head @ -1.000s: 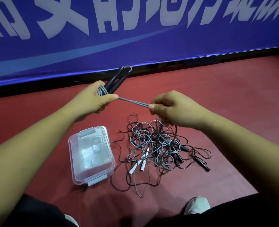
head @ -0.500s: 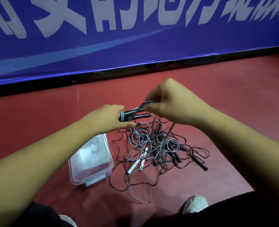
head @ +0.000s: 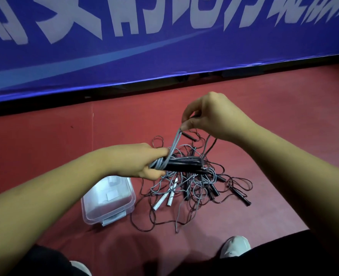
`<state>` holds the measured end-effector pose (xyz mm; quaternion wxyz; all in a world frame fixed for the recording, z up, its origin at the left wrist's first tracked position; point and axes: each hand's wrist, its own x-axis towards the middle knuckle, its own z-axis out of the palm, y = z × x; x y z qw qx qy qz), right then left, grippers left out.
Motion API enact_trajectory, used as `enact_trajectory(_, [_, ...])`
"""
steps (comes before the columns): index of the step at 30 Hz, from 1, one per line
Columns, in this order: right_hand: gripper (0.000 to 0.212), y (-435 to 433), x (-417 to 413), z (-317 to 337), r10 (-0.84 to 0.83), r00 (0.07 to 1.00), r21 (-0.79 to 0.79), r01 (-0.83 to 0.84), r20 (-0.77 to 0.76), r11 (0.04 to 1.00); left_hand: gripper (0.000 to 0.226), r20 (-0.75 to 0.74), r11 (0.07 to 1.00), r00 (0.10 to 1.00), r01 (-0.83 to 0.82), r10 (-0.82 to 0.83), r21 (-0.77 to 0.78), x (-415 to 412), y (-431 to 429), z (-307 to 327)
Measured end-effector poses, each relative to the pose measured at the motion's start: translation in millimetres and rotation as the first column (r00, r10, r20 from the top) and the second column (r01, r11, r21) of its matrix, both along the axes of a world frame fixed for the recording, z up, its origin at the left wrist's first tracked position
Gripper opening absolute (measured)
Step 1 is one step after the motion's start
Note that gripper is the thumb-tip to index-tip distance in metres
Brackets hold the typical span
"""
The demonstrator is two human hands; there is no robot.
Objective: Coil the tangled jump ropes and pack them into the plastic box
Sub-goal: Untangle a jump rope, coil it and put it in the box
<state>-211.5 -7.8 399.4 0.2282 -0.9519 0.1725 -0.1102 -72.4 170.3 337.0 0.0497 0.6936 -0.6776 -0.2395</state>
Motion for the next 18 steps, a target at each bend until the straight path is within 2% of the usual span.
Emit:
enact_trajectory(5, [0.006,-18.5,-7.9,-13.7,0.053,0.996,0.301,-0.027,-0.078,0.953,0.036,-0.199,0.985,0.980,-0.043,0.009,-0.165,-10.1,2.4,14.2])
enact_trajectory(8, [0.002,-21.2,-13.9,-22.4,0.114,0.989,0.476,-0.057,-0.092,0.878,0.036,-0.428,0.936,0.900,-0.220,0.086,-0.275,-8.8,4.1,20.9])
enact_trajectory(9, [0.008,-20.2,-14.5,-25.4,0.127,0.989,0.555,-0.063,-0.077,0.829,0.043,-0.535,0.916,0.839,-0.289,0.102,-0.278,-7.3,4.4,22.6])
enact_trajectory(12, [0.026,-16.0,-12.8,-32.3,0.176,0.982,0.718,-0.080,-0.061,0.691,0.054,-0.811,0.878,0.581,-0.424,0.075,-0.222,-1.8,2.9,24.2])
enact_trajectory(15, [0.025,-8.2,-10.1,-31.9,0.226,0.974,0.733,-0.130,-0.033,0.667,0.040,-0.915,0.823,0.381,-0.556,0.131,-0.113,4.9,-2.6,26.2])
enact_trajectory(18, [0.038,-6.8,-10.7,-31.1,0.204,0.979,0.728,-0.119,-0.028,0.675,0.028,-0.952,0.744,0.241,-0.668,0.189,-0.022,11.4,-4.4,29.4])
